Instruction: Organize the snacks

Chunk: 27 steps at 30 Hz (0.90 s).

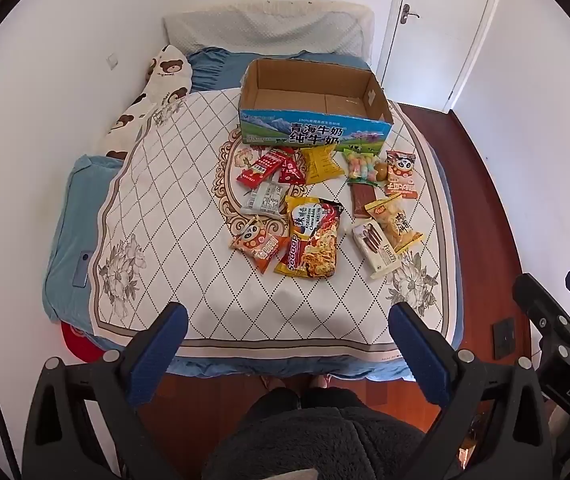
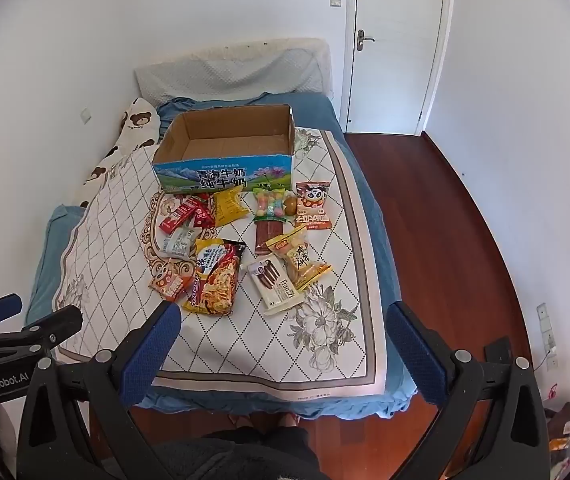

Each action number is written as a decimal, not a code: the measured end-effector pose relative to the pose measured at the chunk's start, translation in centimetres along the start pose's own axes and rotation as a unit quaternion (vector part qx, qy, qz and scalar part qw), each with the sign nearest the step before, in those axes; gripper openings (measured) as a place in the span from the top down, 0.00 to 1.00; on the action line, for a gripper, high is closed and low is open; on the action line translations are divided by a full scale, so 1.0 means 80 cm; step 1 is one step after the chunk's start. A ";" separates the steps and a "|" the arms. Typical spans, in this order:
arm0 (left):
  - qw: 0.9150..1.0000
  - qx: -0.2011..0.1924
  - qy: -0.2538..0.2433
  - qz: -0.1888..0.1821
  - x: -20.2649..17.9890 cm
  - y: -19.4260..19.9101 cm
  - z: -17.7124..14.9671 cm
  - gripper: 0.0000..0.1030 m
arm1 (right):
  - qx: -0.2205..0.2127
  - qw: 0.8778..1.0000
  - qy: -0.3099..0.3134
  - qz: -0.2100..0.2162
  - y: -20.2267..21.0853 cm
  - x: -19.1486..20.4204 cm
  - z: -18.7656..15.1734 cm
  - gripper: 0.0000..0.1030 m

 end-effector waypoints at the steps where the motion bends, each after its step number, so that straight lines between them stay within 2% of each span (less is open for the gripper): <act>1: 1.000 0.001 0.001 0.000 0.000 0.000 0.000 0.00 | 0.001 1.000 0.001 -0.001 -0.001 0.000 -0.001 0.00; 5: 1.000 -0.005 -0.001 0.007 -0.002 0.001 0.003 0.00 | 0.004 1.000 0.001 0.003 -0.004 0.002 -0.002 0.00; 10: 1.000 -0.003 0.003 0.006 0.001 -0.002 0.008 0.00 | 0.005 1.000 0.002 0.000 -0.006 -0.001 0.016 0.00; 27: 1.000 0.002 0.007 0.009 0.006 -0.008 0.006 0.00 | 0.010 1.000 0.006 0.003 -0.012 0.005 0.011 0.00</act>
Point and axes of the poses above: each gripper's, at about its wrist camera, not at the fingertips, and y roughly against the way its jaws point, x to its left, z to its top, the point moved 1 cm from there along -y, roughly the way its jaws point, and after that the axes turned 7 degrees about y, right-handed, at the moved point
